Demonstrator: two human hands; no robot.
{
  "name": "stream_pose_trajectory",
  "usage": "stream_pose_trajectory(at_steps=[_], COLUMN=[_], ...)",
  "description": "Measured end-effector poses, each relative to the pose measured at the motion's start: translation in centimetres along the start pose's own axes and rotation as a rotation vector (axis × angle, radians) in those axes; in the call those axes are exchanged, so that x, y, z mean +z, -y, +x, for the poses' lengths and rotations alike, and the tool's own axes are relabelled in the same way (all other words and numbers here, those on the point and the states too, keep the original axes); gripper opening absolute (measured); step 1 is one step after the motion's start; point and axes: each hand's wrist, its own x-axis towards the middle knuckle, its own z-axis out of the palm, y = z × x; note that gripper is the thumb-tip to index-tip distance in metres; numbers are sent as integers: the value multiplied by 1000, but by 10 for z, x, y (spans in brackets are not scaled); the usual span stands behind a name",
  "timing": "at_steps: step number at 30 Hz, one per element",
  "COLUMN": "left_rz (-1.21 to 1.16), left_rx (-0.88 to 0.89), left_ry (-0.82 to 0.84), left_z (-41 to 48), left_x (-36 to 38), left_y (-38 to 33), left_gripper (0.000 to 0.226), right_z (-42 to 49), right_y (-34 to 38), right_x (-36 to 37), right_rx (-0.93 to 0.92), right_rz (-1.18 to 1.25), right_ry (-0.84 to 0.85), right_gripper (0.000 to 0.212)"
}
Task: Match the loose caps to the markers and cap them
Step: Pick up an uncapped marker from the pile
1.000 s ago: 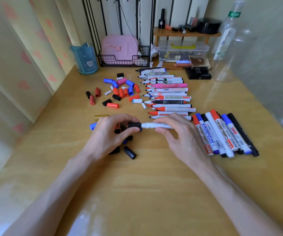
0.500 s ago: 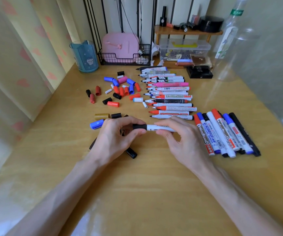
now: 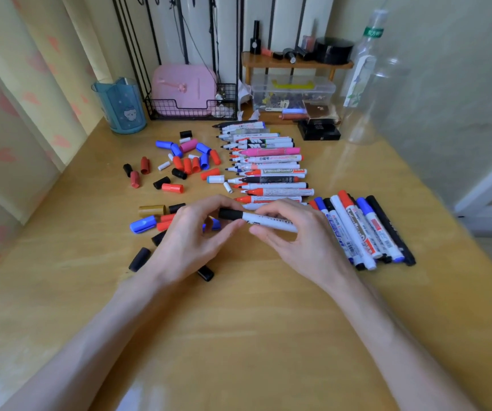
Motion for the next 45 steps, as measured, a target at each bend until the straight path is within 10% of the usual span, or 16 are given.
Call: stream_pose_trajectory(at_steps=[6,17,45], left_rz=[85,116,159], left_rx=[71,149,106], left_ry=[4,116,24], left_z=[13,31,22], left_x=[14,55,15], left_y=[2,-21,6], left_gripper=[59,34,31], right_z=[0,-2,1], right_y=[-4,-27,-40], right_x=[-24,-69,-30], right_rx=[134,602,205], right_rz=[-135,-561,-596], right_ry=[-135,-120,-163], right_gripper=[17,23,24])
